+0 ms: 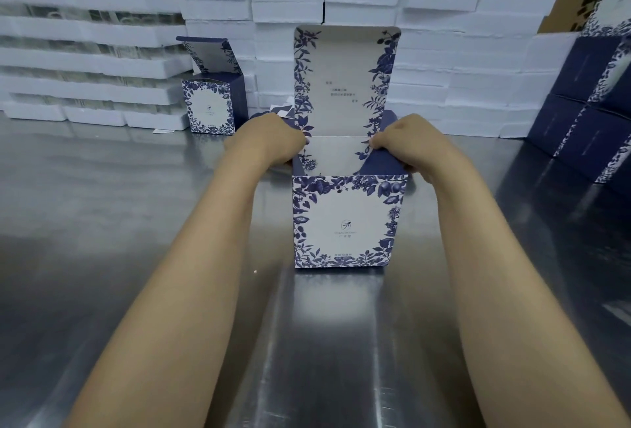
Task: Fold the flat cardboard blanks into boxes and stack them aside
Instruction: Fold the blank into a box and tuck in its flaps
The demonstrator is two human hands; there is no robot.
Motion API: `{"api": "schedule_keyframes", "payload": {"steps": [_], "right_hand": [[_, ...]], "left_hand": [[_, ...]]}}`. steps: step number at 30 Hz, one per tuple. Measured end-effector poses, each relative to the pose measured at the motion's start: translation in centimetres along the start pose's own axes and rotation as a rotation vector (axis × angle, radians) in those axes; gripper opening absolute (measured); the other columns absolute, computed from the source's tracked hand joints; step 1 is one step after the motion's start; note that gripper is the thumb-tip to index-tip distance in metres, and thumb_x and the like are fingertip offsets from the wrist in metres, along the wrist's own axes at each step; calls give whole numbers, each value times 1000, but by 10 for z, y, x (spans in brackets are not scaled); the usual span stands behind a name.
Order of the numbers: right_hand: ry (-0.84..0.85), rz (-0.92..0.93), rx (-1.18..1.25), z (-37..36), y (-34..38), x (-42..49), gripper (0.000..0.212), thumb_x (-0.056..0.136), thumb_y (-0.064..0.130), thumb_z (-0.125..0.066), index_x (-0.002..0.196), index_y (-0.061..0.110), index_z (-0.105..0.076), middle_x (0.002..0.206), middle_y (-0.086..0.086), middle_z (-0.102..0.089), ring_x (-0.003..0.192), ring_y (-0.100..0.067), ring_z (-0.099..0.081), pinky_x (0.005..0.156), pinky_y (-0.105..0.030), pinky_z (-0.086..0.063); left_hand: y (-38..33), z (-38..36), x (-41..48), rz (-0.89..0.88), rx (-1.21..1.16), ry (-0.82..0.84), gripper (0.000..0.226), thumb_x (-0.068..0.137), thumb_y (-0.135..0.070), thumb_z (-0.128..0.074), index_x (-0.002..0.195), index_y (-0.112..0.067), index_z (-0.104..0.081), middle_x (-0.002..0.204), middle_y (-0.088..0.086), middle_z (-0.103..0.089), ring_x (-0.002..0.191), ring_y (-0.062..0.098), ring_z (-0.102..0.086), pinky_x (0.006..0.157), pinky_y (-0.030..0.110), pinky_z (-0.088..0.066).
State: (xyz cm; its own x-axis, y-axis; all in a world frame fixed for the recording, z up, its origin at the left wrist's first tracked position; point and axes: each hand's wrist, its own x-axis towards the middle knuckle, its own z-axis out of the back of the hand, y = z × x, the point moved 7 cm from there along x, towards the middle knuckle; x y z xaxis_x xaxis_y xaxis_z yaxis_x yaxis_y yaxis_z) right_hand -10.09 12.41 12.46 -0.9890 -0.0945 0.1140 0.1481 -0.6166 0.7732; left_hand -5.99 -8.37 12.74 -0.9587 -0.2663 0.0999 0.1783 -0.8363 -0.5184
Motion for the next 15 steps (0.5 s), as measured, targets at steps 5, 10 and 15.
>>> {"api": "schedule_keyframes", "payload": {"steps": [5,10,15], "right_hand": [[-9,57,-8,-3,-2,4,43,82,5,-55,53,19,-27,51,-3,-27,50,-19,-24,50,-27,-20],[-148,3,282,-1,-19,5,40,80,10,-65,54,19,-35,63,-8,-37,60,-19,-36,54,-25,-29],[-181,-55,302,24,-23,5,37,87,31,-61,57,19,-42,46,3,-41,36,-11,-36,38,-13,-27]], "left_hand": [[-9,-2,-2,-27,132,-103,9,84,-19,-45,85,-11,-48,94,9,-51,89,29,-50,81,37,-41],[-2,-7,6,-18,11,-118,44,98,-41,-43,96,-2,-63,102,14,-64,105,32,-59,85,34,-42],[18,6,6,32,-258,79,65,92,-65,-42,60,-10,-58,42,0,-52,34,11,-45,41,21,-33]]}}
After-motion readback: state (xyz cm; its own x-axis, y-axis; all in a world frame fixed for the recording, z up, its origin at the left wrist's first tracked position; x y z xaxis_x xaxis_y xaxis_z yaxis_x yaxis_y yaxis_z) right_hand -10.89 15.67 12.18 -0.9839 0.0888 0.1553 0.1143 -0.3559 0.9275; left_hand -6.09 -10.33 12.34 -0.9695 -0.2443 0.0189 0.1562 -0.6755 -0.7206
